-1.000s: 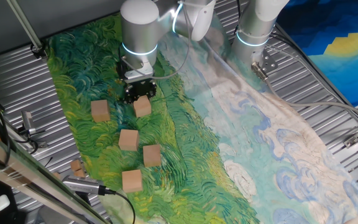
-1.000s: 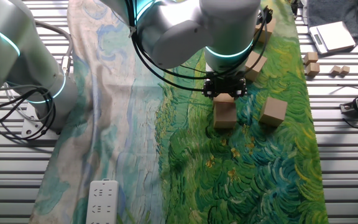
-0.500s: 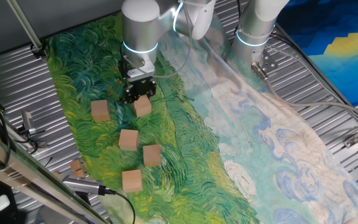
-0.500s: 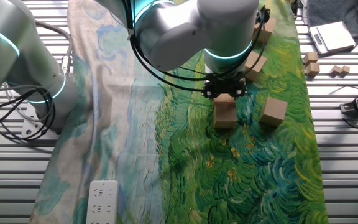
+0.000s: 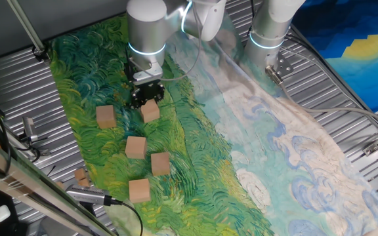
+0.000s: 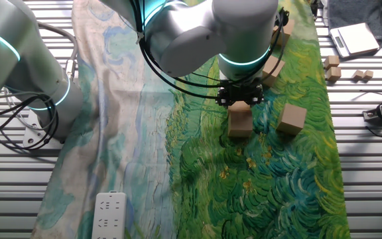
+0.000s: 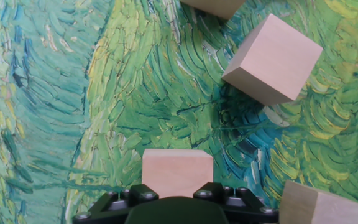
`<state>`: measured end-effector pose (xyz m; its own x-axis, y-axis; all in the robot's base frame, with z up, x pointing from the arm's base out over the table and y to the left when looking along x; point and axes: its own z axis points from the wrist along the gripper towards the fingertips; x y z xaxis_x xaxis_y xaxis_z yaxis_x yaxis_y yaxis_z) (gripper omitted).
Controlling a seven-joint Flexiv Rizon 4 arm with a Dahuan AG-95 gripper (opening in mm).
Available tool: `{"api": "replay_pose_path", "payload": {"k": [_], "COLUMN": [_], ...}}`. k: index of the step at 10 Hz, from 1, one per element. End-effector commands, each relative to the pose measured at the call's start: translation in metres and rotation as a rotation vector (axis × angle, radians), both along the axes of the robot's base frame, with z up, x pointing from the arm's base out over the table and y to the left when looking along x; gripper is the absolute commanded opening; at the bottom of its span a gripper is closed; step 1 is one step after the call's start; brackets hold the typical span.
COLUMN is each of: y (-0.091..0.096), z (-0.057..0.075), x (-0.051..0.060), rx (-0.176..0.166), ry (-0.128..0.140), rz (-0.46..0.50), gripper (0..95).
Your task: Stack the blocks into a pyramid shape
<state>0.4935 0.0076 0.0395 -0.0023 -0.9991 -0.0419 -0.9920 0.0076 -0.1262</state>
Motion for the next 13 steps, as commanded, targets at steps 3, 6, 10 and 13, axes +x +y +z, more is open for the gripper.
{"api": "replay_pose_path", "payload": {"k": [3, 6, 10, 13], "y": [-0.001, -0.001, 0.000, 0.003], "z": [-0.002, -0.001, 0.008, 0.036], "x": [0.000, 0.000, 0.000, -0.001], "rx": [0.007, 0.009, 0.023, 0.022], "ry": [0.003, 0.007, 0.017, 0.030], "rz": [0.007, 0.009, -0.013, -0.045], "gripper": [57.0, 76.0, 76.0, 76.0]}}
